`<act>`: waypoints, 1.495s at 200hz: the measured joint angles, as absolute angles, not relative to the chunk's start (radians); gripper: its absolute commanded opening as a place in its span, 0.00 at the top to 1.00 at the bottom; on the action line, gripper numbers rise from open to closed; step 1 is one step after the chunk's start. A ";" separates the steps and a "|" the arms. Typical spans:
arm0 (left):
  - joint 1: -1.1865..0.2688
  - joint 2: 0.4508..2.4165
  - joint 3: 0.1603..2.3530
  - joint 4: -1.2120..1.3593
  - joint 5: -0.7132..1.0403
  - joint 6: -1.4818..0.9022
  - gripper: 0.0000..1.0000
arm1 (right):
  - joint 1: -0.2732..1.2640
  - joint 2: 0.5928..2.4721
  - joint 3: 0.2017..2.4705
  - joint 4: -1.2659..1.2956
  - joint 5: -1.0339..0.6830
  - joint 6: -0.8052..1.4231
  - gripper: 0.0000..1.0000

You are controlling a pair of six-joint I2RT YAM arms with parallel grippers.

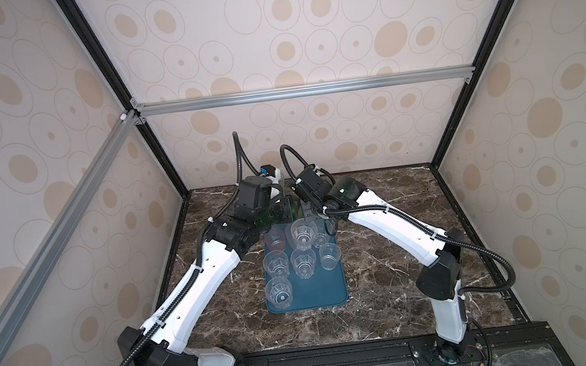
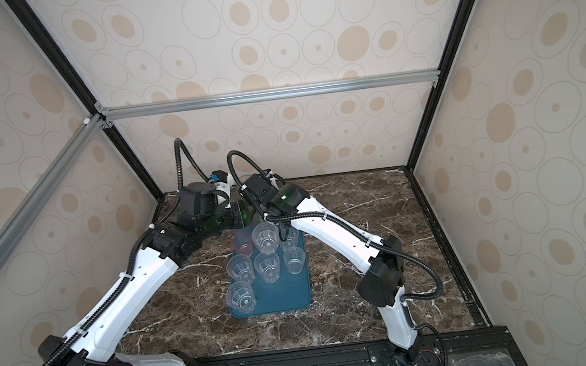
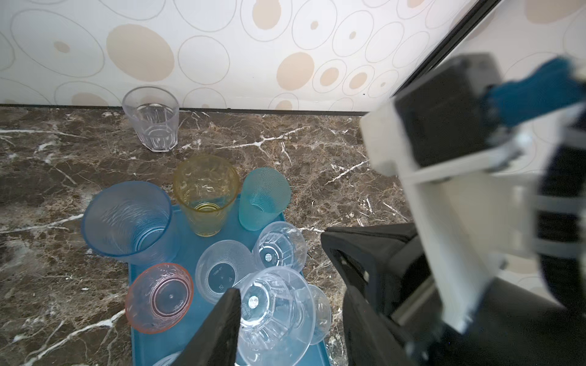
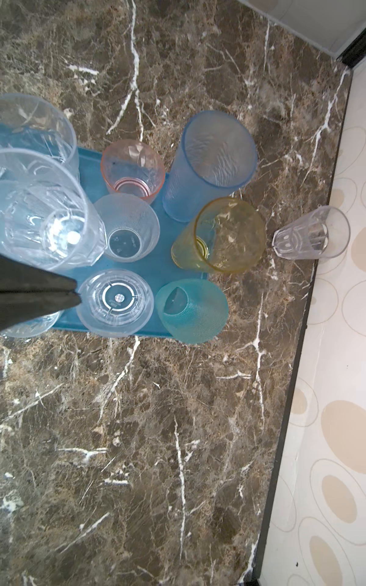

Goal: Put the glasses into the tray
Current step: 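Grasp the clear glass with the right gripper while the left gripper releases it, then lower the clear glass onto the tray edge nearest the robot and open the right gripper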

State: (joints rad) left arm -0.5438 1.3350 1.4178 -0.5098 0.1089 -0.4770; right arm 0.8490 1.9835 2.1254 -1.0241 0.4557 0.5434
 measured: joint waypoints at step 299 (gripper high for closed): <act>-0.467 1.311 1.180 -0.375 0.066 -0.392 0.43 | 0.741 2.016 1.982 -1.035 -0.019 0.537 0.95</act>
State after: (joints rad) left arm -0.4671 1.3113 1.1801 -0.3748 0.0658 -0.3920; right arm 0.7406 2.0159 1.9823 -1.0348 -0.0193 0.5373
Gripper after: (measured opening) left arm 0.569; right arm 0.080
